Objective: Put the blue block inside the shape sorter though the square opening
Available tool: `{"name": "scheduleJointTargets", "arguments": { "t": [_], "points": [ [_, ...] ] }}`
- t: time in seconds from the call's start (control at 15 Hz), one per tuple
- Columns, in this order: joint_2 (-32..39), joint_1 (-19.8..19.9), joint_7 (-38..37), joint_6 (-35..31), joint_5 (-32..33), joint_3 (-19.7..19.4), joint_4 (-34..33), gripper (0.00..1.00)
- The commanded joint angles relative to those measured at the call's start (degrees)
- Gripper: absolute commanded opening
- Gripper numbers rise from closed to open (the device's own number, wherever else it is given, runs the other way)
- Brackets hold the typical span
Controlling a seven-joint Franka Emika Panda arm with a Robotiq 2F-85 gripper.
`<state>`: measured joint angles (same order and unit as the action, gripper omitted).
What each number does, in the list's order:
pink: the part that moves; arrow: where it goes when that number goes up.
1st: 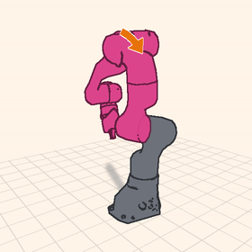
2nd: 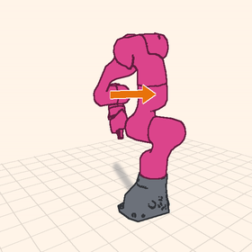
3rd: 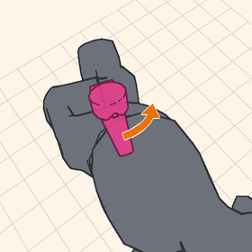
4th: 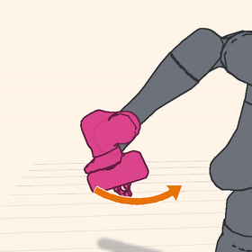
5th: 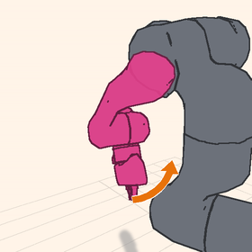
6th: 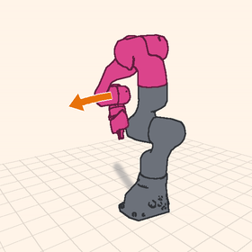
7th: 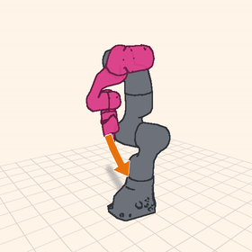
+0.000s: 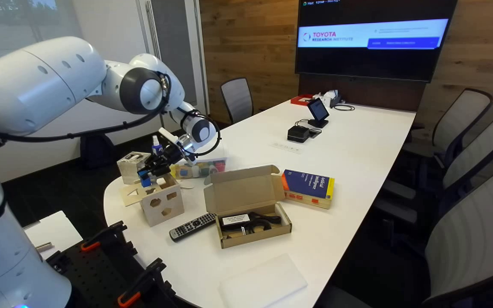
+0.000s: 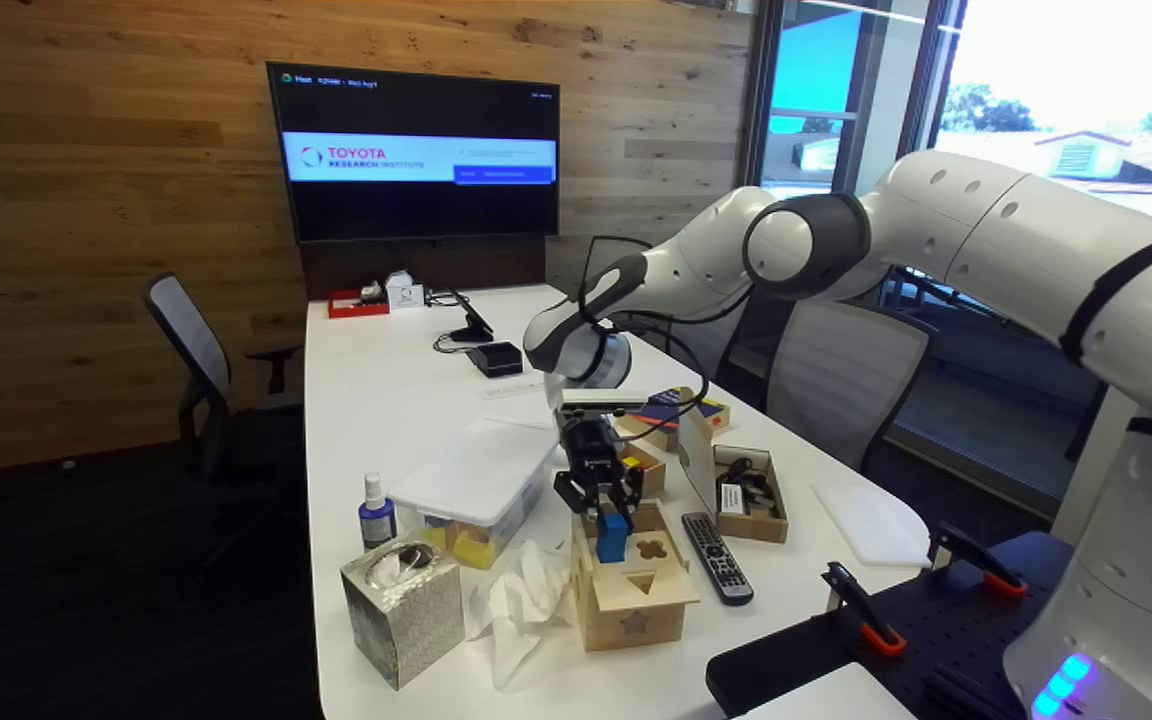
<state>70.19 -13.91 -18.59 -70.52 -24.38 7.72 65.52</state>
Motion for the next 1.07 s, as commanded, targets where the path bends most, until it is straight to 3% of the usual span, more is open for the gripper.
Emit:
{"name": "scheduleJointTargets", "arguments": {
  "t": [0.0,0.2,0.33,0.67,1.0],
  "points": [
    [0.9,-0.8,-2.0,2.1,1.2,-0.2,-2.6,0.65],
    [0.7,-0.7,-2.0,1.9,1.3,-0.3,-2.6,0.89],
    [0.3,-0.6,-1.8,1.5,1.3,-0.3,-2.4,1.0],
    [-3.9,0.0,-1.3,0.2,1.0,-0.4,-0.1,1.0],
    [-18.1,-0.7,-0.4,-8.4,2.2,-3.2,10.3,1.0]
  ]
}}
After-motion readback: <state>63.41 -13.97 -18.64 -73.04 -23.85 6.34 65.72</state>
